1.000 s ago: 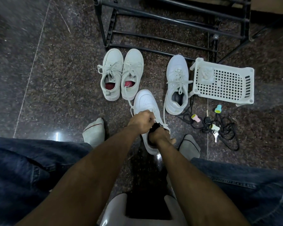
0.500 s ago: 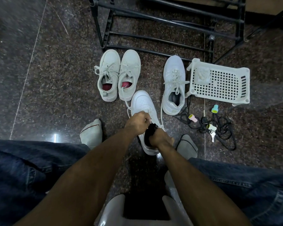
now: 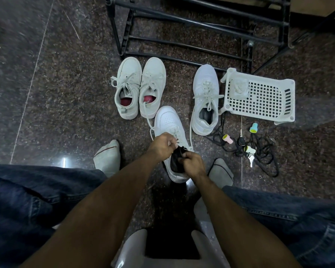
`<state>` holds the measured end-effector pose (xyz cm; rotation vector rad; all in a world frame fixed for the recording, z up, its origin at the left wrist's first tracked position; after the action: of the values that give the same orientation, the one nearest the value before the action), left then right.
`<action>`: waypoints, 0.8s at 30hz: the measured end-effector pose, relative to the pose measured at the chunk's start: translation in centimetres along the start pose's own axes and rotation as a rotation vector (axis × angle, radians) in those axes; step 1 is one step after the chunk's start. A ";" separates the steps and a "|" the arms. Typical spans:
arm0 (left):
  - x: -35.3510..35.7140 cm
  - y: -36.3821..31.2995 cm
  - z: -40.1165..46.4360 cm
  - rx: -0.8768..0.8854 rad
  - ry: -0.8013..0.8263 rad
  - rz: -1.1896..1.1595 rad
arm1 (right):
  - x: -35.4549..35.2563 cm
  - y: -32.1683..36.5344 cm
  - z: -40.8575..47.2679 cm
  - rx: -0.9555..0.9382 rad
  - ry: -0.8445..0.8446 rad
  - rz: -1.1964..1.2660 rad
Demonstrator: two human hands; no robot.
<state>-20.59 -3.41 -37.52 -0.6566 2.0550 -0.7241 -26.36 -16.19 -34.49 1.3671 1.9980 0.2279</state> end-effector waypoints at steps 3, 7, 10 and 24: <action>0.2 0.0 0.0 -0.004 0.000 -0.016 | -1.1 0.0 0.4 0.026 0.056 0.271; 0.3 0.0 -0.4 0.007 -0.006 -0.007 | -2.1 0.3 0.0 0.067 0.141 0.410; 0.4 0.1 -0.7 0.021 -0.011 0.003 | -2.4 0.2 -0.1 0.087 0.173 0.408; 0.2 -1.2 -0.9 -0.171 -0.026 0.045 | -7.2 2.9 -1.2 0.065 0.235 -0.188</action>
<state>-21.26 -4.12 -36.38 -0.7097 2.1159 -0.5155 -23.50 -20.92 -28.94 1.2281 2.3321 0.2488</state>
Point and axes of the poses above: each hand's wrist, its own z-axis towards the middle knuckle, its own x-axis out of the palm, y = z × x, the point moved 1 cm from there along z, towards the middle knuckle, and after that the axes turned 6 degrees about z, right-handed, at the moved point
